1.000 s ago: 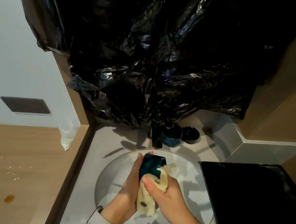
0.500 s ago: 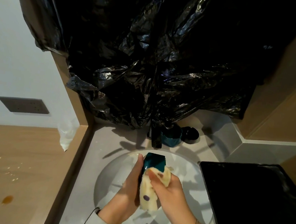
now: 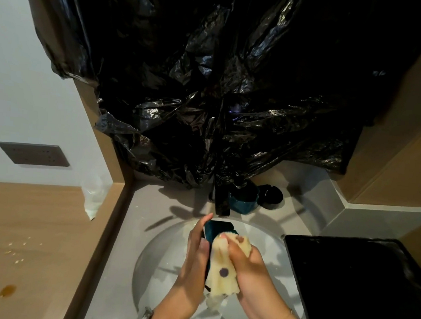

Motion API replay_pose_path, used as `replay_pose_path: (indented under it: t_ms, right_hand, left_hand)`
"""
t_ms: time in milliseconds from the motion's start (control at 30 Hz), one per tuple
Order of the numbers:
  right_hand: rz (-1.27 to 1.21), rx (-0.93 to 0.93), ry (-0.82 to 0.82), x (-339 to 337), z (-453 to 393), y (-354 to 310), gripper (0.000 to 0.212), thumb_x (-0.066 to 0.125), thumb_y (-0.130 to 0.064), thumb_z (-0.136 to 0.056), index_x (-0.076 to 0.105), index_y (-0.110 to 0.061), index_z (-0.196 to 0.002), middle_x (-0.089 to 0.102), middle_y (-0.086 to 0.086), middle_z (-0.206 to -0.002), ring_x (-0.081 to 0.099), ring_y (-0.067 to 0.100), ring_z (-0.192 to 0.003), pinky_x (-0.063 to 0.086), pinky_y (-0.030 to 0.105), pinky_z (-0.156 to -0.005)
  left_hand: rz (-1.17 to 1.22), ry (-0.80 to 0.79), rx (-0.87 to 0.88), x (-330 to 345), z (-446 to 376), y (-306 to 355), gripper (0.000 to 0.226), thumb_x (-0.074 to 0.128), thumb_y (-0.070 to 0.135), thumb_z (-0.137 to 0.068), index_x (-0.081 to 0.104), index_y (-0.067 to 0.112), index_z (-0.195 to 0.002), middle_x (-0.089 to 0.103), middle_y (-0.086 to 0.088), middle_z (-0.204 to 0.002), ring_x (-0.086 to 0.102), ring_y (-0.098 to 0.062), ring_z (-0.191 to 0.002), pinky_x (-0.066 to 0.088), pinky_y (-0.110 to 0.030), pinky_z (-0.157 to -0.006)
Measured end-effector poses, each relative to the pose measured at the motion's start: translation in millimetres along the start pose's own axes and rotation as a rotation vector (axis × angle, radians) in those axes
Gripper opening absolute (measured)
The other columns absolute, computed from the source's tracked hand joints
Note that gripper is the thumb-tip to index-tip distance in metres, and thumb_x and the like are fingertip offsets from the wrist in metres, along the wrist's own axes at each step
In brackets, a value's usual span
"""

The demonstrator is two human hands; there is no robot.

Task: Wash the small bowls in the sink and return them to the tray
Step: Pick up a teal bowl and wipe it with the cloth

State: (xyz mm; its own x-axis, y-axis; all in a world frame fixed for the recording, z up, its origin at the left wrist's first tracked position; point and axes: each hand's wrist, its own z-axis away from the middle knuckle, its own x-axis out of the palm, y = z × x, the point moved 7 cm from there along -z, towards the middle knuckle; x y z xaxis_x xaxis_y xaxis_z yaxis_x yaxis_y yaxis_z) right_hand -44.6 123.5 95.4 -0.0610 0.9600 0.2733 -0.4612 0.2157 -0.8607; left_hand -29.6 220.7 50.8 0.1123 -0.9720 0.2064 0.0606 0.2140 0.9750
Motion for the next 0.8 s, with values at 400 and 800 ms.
replay_pose_path:
  t_ms: [400,800]
  right_hand:
    - [0.137,-0.080,-0.024,1,7,-5,0.018,0.063,-0.021,-0.089,0.071,-0.014,-0.075,0.070,0.005,-0.066,0.068,0.016,-0.062,0.051,0.025,-0.057]
    - [0.330,-0.207,-0.114,14,16,-3,0.020,0.065,-0.019,-0.090,0.069,-0.006,-0.076,0.070,-0.001,-0.067,0.068,0.011,-0.067,0.050,0.020,-0.061]
  left_hand:
    - [0.181,-0.050,-0.104,14,-1,2,0.075,0.073,0.073,-0.056,0.058,0.016,-0.103,0.070,-0.003,-0.081,0.068,-0.011,-0.073,0.054,-0.023,-0.068]
    - [0.350,-0.080,-0.421,7,16,-10,0.063,0.044,0.063,-0.088,0.079,0.011,-0.086,0.076,-0.014,-0.093,0.073,-0.024,-0.082,0.055,-0.035,-0.076]
